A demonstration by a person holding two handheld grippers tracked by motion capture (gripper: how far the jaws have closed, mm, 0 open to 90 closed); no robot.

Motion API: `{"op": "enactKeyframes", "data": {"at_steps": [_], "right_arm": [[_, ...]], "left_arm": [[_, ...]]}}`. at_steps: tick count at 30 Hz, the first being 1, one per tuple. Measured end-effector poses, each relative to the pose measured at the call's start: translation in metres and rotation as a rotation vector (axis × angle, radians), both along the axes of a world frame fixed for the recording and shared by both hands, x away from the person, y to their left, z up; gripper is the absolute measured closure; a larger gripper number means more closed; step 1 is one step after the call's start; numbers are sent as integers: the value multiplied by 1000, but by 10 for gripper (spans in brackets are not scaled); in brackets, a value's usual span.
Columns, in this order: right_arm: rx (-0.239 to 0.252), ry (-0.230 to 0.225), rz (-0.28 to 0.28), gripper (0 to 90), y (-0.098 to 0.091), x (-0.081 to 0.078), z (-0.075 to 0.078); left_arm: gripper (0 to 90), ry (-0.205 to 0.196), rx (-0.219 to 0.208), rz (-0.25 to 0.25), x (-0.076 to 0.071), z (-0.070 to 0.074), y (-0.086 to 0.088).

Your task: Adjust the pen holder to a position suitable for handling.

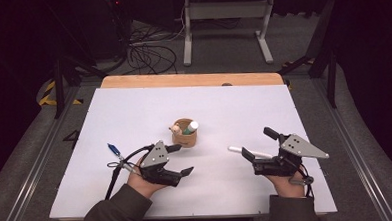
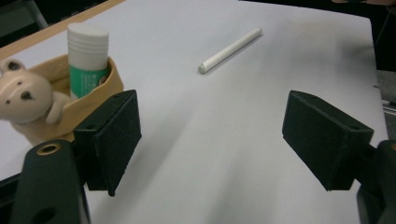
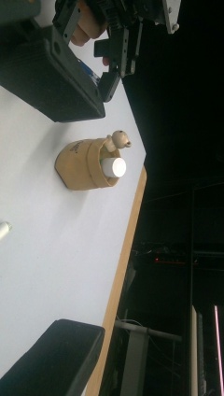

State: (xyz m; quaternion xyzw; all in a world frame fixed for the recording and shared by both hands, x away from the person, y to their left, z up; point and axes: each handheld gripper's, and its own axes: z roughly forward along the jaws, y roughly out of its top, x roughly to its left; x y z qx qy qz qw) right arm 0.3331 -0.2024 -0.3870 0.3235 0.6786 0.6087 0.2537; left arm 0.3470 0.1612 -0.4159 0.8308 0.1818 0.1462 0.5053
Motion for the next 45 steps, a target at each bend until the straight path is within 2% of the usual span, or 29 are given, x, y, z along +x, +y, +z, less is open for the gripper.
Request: {"op": "enactKeyframes", "data": {"at_steps": [7, 11, 17, 22, 35, 38, 45], "right_arm": [[0, -11, 1, 2, -6, -3, 4], [-2, -10, 2, 3, -7, -3, 5], [-7, -7, 4, 4, -9, -3, 5], [-36, -2, 11, 4, -11, -4, 7], [-24, -6, 14, 4, -21, -7, 11], [-21, -4, 16, 5, -23, -7, 11], [-30, -1, 24, 5, -25, -6, 11]], "left_arm": [[202, -13, 22, -38, 7, 8, -23], [217, -3, 33, -69, 13, 11, -37], [240, 14, 38, -101, 22, 10, -55], [277, 30, 36, -138, 26, 9, -69], [326, 45, 61, -201, 38, 12, -113], [332, 47, 78, -212, 41, 10, -122], [348, 59, 75, -231, 52, 6, -140]]}}
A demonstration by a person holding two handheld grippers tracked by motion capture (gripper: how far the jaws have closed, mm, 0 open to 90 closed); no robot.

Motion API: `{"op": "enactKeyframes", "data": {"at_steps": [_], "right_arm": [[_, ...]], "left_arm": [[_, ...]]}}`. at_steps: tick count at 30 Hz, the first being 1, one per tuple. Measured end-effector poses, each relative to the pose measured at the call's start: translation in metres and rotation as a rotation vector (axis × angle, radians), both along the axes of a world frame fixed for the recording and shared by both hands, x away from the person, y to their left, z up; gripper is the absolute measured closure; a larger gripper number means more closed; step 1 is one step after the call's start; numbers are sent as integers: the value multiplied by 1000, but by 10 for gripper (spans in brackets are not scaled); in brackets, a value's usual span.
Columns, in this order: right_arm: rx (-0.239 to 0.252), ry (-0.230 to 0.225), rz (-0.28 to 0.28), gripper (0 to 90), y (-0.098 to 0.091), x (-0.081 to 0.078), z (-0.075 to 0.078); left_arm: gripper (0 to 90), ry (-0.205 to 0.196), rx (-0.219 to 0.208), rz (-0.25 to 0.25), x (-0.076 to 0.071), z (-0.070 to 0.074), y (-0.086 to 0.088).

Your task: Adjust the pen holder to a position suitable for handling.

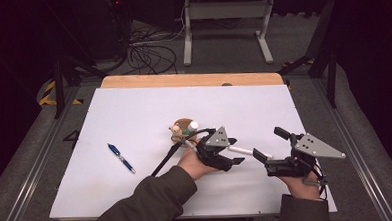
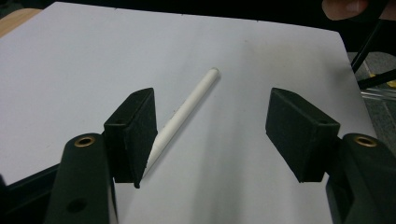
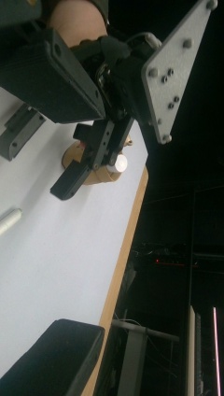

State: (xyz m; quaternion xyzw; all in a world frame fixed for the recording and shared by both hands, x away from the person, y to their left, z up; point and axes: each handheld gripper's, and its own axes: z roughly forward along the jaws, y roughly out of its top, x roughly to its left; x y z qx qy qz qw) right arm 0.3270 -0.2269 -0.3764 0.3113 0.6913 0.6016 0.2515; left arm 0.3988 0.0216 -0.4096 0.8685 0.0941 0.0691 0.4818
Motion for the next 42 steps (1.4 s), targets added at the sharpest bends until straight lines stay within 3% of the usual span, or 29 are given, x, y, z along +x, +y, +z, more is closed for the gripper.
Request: {"op": "enactKeyframes", "data": {"at_steps": [10, 16, 26, 34, 42], "right_arm": [[-16, 3, -4, 5, -4, 0, 0], [-11, 4, -11, 5, -10, -1, 0], [-3, 5, -16, 5, -13, 0, 0], [-5, 6, -10, 5, -12, 0, 0], [-1, 4, -9, 5, -13, 0, 0]], "left_arm": [[371, 3, 11, -15, 14, -3, -25], [375, -17, 40, -23, 19, -4, -42], [397, -19, 62, -76, 33, -13, -67], [441, -21, 96, -110, 41, -24, -81], [465, -11, 137, -105, 46, -33, -90]]}}
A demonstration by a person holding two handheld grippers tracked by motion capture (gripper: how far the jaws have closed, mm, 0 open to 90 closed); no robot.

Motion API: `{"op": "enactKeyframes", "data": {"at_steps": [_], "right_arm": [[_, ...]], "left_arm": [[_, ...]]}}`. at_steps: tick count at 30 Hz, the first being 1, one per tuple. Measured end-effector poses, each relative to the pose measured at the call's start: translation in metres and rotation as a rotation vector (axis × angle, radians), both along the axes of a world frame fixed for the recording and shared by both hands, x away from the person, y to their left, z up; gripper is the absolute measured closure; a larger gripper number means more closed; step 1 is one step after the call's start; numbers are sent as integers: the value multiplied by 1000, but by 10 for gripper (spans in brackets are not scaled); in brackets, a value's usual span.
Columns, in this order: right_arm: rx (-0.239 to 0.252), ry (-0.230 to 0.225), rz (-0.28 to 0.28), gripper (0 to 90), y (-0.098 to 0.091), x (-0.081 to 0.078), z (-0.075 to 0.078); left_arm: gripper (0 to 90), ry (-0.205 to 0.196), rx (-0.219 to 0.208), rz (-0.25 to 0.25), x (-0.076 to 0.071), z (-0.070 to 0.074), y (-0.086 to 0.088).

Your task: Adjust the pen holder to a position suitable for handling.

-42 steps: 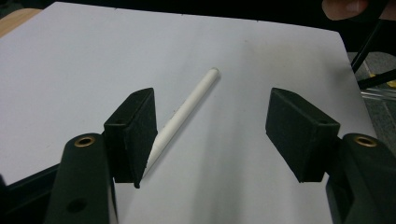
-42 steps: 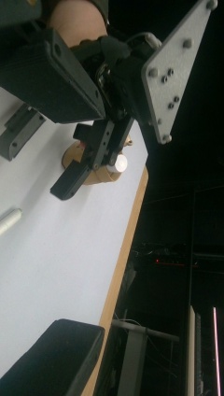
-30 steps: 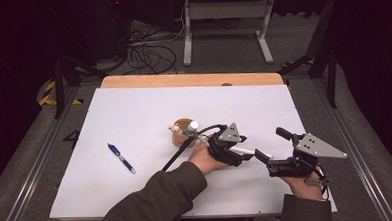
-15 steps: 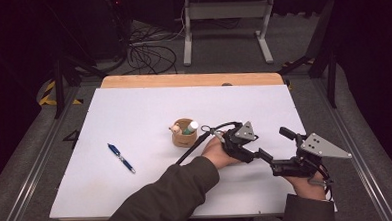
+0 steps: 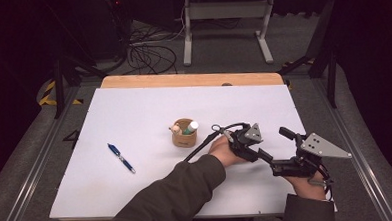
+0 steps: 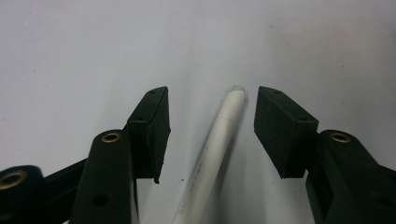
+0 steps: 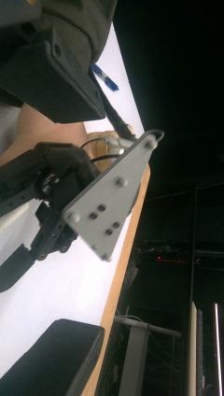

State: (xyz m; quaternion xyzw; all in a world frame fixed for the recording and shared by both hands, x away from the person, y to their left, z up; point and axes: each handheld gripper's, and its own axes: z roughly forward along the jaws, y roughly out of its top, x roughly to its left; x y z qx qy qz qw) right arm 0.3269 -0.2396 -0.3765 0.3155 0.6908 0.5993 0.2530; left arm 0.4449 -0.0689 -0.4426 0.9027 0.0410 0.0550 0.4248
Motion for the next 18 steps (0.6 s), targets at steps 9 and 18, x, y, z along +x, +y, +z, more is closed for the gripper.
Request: {"op": "enactKeyframes", "data": {"at_steps": [9, 18], "right_arm": [[-8, 3, 9, 6, 2, 1, 0], [-1, 4, 14, 6, 1, 1, 0]], "left_arm": [[492, 27, 48, -48, 6, -4, -10], [543, 34, 83, -91, 8, -7, -18]]}}
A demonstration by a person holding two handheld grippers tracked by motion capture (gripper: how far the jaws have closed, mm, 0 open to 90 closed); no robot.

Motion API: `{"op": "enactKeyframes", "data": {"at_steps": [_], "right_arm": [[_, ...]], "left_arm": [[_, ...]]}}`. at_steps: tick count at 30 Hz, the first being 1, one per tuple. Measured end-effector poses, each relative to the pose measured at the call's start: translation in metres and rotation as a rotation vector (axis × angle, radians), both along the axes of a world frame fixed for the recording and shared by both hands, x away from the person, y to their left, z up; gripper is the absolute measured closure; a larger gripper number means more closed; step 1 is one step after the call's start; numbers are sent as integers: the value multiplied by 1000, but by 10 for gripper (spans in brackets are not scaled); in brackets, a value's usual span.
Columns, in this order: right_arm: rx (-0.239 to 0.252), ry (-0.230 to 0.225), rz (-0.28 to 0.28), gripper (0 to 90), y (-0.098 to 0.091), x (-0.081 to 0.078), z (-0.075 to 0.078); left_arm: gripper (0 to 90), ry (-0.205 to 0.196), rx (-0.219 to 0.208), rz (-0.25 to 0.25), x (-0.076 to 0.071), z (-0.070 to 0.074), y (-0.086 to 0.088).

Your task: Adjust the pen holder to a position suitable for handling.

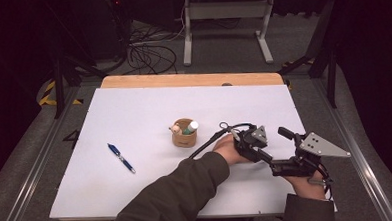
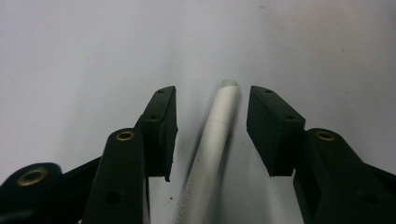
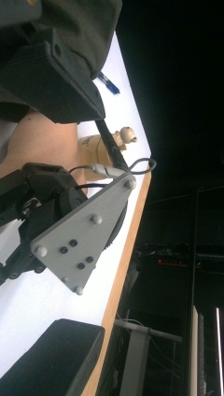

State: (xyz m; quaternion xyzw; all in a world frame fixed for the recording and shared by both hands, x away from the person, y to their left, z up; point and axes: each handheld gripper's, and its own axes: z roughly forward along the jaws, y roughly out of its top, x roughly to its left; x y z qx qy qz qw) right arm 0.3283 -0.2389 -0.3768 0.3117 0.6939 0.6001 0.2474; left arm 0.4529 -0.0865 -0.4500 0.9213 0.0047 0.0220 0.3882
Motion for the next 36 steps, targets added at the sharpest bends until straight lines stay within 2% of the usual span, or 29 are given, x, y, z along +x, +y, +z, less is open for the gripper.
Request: {"op": "enactKeyframes", "data": {"at_steps": [6, 8, 11, 14, 18, 22, 24, 28, 31, 36], "right_arm": [[-3, 1, 4, 6, 1, 1, 0], [-4, 2, 4, 6, 1, 1, 0], [-4, 2, 4, 6, 1, 1, 0], [-2, 3, 4, 6, 0, 1, -1], [-9, 0, 4, 8, 2, 1, -1], [-11, -1, 3, 10, 4, 1, -1], [-9, -1, 5, 12, 3, 1, -1], [-15, -6, 3, 15, 4, 1, -1], [-14, -6, 4, 17, 4, 1, -1], [-15, -5, 6, 19, 5, 1, -2]], "left_arm": [[578, -7, 37, -8, 1, -1, -5], [587, -2, 38, -8, 2, -3, -5], [598, 38, 31, -1, 5, -5, -4], [604, 38, 28, -2, 5, -6, -3], [663, 36, 15, 8, 7, -7, -3], [718, 34, 26, 16, 5, -6, -2], [754, 23, 33, 18, 3, -5, -3], [781, -42, 85, 29, -6, 0, -7], [782, 4, 90, 36, -5, 1, -3], [782, 27, 73, 61, -3, 3, 8]]}}
